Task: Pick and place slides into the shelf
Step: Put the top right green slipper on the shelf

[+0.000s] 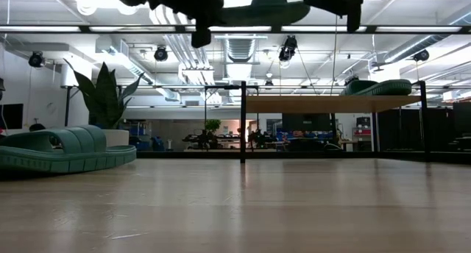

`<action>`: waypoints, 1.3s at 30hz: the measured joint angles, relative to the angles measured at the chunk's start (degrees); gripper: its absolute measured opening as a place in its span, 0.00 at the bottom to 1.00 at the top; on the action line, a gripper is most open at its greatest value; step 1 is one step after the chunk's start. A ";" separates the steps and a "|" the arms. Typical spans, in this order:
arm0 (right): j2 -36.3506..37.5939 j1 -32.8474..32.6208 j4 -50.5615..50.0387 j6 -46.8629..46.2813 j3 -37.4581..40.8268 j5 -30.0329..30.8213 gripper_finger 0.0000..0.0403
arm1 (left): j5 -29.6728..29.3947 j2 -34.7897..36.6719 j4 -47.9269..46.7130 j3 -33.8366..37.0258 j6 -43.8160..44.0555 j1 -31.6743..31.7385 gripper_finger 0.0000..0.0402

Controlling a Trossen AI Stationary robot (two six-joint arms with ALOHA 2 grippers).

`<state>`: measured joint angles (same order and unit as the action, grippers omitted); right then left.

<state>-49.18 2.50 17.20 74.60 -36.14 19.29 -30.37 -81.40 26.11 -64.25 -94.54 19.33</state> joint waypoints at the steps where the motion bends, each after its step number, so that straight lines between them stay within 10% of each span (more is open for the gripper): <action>1: -0.70 -0.27 0.59 1.03 0.00 0.42 0.47 | 0.00 0.09 -0.92 0.04 1.01 0.00 0.12; 39: -4.23 -1.38 6.98 11.91 0.02 13.33 0.44 | 1.62 0.86 -7.81 0.17 5.91 -1.11 0.12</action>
<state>-53.41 1.13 24.18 86.51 -36.12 32.62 -28.75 -80.53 18.31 -64.08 -88.63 18.22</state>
